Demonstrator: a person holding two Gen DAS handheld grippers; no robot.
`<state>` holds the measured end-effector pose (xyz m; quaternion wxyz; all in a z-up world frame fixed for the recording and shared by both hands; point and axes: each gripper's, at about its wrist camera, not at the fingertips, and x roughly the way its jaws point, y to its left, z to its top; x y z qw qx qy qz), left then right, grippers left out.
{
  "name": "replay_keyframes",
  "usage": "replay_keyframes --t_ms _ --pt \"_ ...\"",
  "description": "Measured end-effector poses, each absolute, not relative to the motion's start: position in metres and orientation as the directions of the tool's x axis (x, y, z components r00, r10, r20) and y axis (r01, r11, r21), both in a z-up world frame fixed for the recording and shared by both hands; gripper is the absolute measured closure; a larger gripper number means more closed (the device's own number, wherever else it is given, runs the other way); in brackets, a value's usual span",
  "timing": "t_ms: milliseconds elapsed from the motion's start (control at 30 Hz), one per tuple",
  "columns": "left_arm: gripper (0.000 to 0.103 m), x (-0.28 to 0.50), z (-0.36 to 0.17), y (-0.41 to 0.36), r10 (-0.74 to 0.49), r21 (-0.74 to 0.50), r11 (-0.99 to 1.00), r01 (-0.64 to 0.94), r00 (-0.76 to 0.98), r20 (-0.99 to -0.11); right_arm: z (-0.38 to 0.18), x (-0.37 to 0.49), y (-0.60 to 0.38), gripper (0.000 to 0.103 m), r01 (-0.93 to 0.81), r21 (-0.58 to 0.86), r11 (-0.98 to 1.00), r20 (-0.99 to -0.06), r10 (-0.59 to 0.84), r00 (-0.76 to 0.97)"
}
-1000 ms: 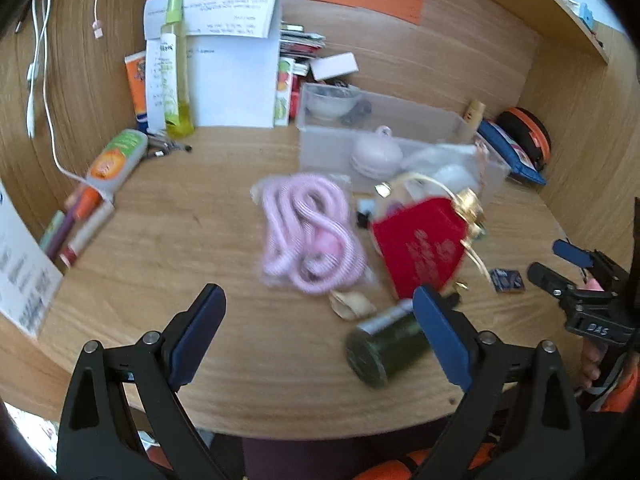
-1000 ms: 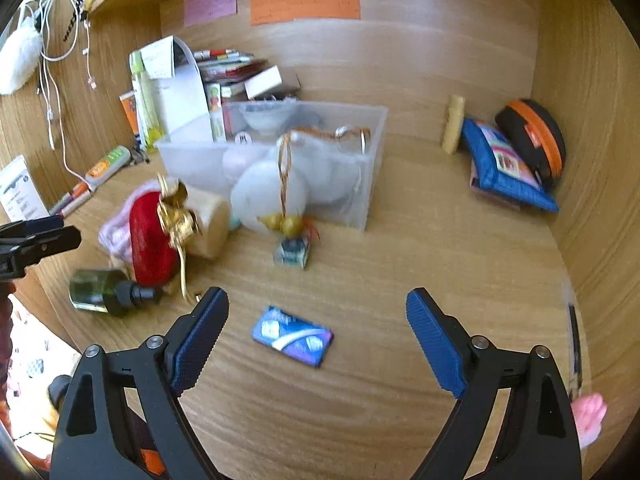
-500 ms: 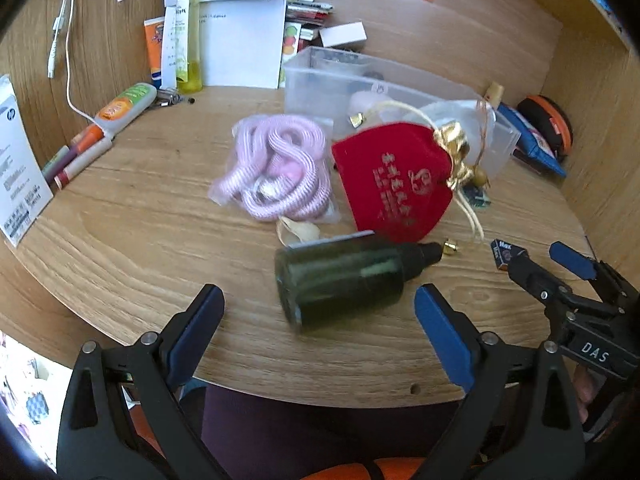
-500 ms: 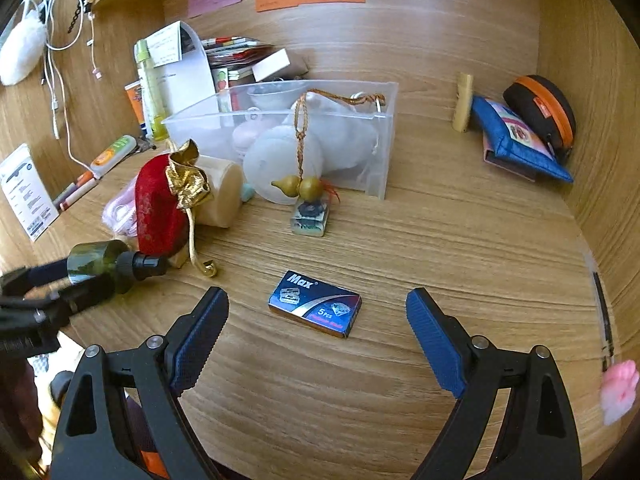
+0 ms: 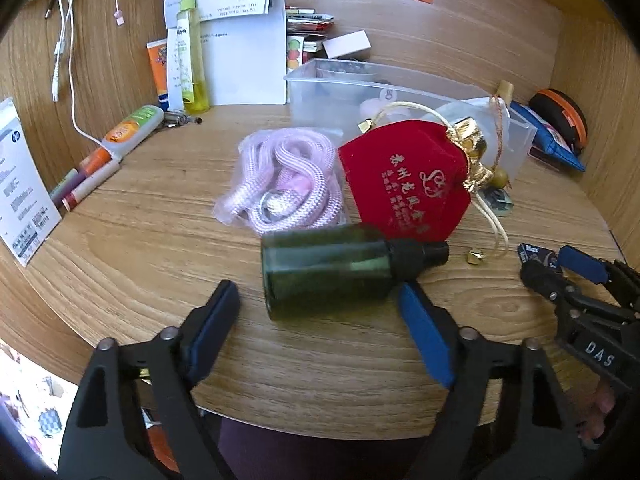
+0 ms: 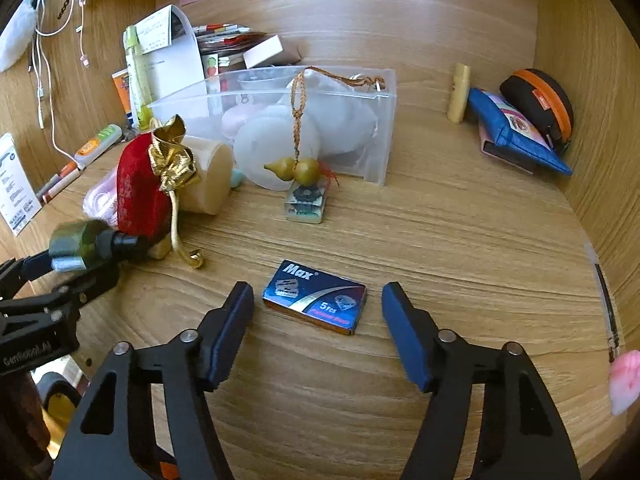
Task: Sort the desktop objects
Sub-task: 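Withdraw both grippers from the bin toward the remaining desk items, then grasp the dark green bottle with the left gripper while the right grasps the blue Max box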
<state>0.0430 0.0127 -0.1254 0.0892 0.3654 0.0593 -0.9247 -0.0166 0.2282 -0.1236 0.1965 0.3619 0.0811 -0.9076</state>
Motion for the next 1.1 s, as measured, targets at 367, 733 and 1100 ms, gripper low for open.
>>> replay_keyframes --t_ms 367,733,1100 --pt "0.045 0.044 -0.126 0.003 -0.086 -0.076 -0.981 0.181 -0.744 -0.662 -0.120 -0.015 0.227 0.055 0.417 -0.006 -0.909 -0.677 -0.303 -0.670" --pt "0.048 0.051 -0.115 -0.009 -0.094 -0.083 -0.978 0.192 -0.761 -0.642 -0.098 -0.014 0.237 0.055 0.409 0.043 -0.911 -0.640 -0.340 -0.689" --pt "0.048 0.051 -0.091 -0.018 -0.096 -0.089 -0.979 0.185 -0.794 -0.601 -0.080 -0.019 0.240 0.055 0.418 0.052 -0.907 -0.610 -0.360 -0.706"
